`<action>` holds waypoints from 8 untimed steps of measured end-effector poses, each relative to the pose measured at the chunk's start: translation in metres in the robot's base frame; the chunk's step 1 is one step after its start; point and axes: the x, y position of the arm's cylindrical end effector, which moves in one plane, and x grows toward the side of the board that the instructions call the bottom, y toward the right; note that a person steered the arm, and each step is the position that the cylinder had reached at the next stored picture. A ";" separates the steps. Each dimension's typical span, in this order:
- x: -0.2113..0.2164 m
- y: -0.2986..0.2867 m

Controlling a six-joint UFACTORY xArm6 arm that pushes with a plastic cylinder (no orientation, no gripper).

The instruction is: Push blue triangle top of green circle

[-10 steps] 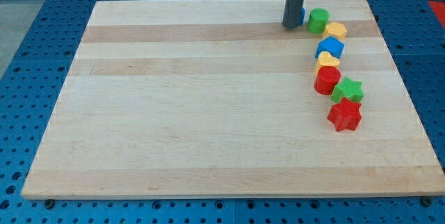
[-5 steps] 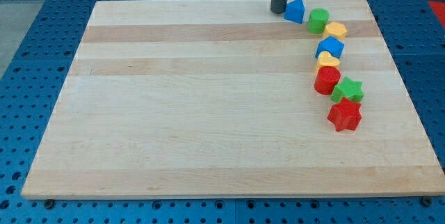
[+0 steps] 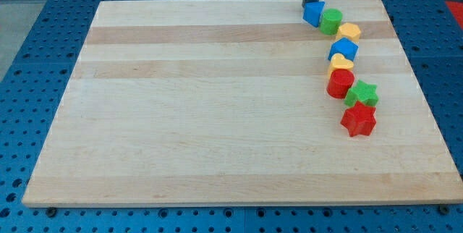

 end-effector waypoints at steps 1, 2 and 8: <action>-0.001 -0.043; 0.009 -0.082; 0.025 -0.015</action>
